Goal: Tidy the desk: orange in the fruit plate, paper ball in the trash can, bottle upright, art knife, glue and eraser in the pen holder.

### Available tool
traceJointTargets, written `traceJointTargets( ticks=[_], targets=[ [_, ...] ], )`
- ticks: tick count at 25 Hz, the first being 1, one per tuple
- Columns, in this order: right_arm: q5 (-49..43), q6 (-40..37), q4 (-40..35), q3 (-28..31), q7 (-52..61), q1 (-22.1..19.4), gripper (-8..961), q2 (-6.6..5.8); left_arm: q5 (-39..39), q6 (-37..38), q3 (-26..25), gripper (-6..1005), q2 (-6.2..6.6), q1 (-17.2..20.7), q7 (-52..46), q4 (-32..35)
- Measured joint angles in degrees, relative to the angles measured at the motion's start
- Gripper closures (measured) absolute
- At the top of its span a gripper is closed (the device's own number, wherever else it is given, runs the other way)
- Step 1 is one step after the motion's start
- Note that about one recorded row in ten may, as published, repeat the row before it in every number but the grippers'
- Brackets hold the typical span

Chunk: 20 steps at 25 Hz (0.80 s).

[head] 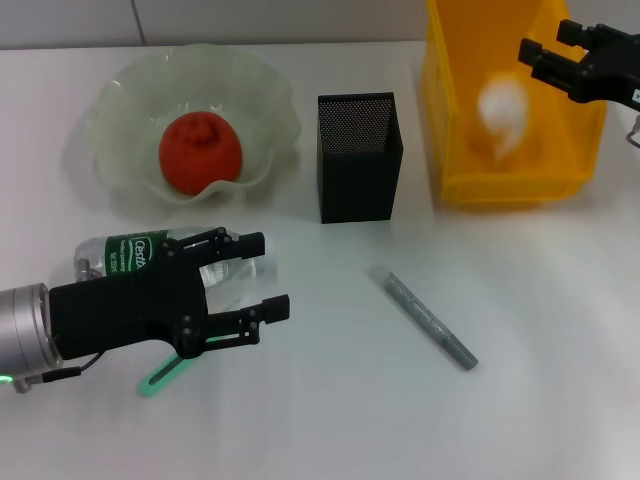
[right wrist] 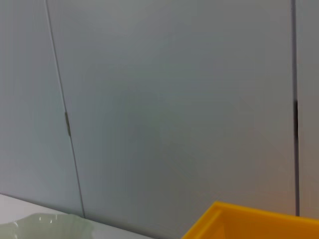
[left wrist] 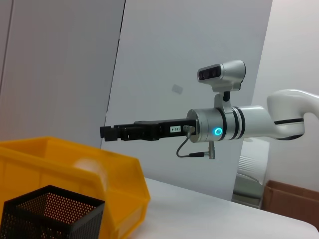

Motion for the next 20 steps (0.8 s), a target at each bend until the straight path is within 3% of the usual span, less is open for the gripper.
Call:
traceJointTargets(
  ticks=[6,10,20],
  targets=[
    [0.5,-1.6,0.3,-0.1,-0.1,-0.1,259,0.02,0.0,0.4,-0.1,216,0.00,0.0,0.0,0.0],
    [0.9,-5.3,0.1,-0.1,-0.1,-0.3,259,0.06,-0.2,0.5,-0.4,217,0.00,0.1,0.0,0.0],
    [0.8,-23.9,3.2,-0.2,-4.4,-0.3,258,0.00,-2.5,1.5,-0.8,217,0.31,0.9,0.0,0.3]
  ],
)
